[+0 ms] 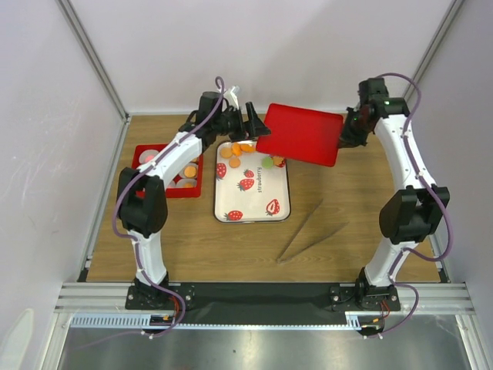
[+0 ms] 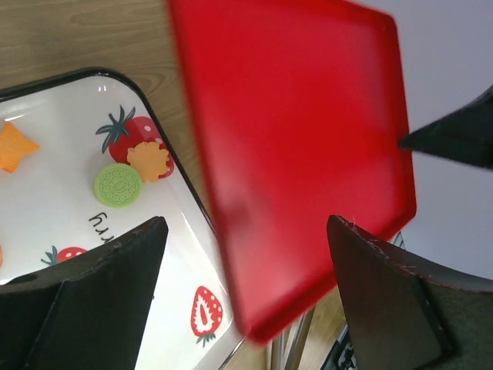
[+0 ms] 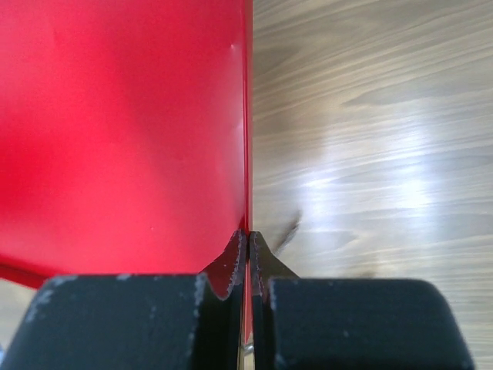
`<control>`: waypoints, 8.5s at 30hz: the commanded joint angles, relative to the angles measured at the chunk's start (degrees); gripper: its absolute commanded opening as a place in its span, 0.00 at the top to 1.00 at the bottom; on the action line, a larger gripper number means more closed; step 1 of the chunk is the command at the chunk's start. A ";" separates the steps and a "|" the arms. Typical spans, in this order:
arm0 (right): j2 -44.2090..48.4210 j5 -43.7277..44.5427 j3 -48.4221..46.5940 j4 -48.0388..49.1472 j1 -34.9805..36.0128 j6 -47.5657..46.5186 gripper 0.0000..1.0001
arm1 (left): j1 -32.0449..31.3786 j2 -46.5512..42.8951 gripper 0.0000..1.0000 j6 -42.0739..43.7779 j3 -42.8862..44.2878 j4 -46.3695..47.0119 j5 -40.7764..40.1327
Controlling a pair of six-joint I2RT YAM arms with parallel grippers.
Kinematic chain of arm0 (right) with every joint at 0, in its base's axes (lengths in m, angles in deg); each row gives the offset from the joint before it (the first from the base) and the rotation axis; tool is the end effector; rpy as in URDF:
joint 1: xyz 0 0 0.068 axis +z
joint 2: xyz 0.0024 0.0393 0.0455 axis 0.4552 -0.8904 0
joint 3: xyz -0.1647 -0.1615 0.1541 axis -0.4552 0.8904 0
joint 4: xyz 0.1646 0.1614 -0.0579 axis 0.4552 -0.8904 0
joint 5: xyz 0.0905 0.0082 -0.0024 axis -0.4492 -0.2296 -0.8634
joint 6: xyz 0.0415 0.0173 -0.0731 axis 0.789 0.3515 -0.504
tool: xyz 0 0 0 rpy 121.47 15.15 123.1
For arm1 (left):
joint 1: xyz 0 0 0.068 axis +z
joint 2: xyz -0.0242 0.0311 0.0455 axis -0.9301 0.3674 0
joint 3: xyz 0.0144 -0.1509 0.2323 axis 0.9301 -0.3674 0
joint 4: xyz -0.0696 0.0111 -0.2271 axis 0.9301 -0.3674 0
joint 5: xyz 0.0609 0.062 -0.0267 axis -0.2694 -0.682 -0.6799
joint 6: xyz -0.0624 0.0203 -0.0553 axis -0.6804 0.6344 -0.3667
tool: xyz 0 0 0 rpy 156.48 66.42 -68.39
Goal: Pack the cookies
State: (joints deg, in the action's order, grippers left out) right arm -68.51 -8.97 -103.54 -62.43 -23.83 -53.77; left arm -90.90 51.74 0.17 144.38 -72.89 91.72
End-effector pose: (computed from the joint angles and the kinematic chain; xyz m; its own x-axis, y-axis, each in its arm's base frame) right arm 0.3748 0.0296 0.3276 -0.8318 0.2960 -0.4696 0.1828 0.9449 0.2717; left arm 0.4184 -0.2159 0.2949 -0.7688 -0.1834 -0.6127 0.4026 0.6056 -0.6865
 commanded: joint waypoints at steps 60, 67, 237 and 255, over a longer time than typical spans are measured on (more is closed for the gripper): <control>18.17 38.31 44.88 68.40 60.12 -50.39 0.27 | 12.97 -35.01 1.00 -21.76 -23.10 -19.21 -0.71; 15.53 43.50 45.05 72.80 61.18 -53.73 0.37 | 12.97 -36.59 1.00 -21.41 -23.02 -20.70 0.53; -60.15 -8.70 -40.12 79.22 33.49 17.98 0.01 | 28.52 -6.54 1.00 -48.83 -62.12 93.64 -48.86; -61.20 -10.72 -39.50 80.27 34.63 16.66 0.11 | 27.38 -6.01 1.00 -49.54 -69.51 100.15 -49.66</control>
State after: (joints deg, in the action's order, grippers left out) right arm -128.62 -19.40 -140.37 15.06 10.57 -36.43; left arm -62.97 47.37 -49.20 76.32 9.81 43.65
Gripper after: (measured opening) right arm 0.898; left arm 0.197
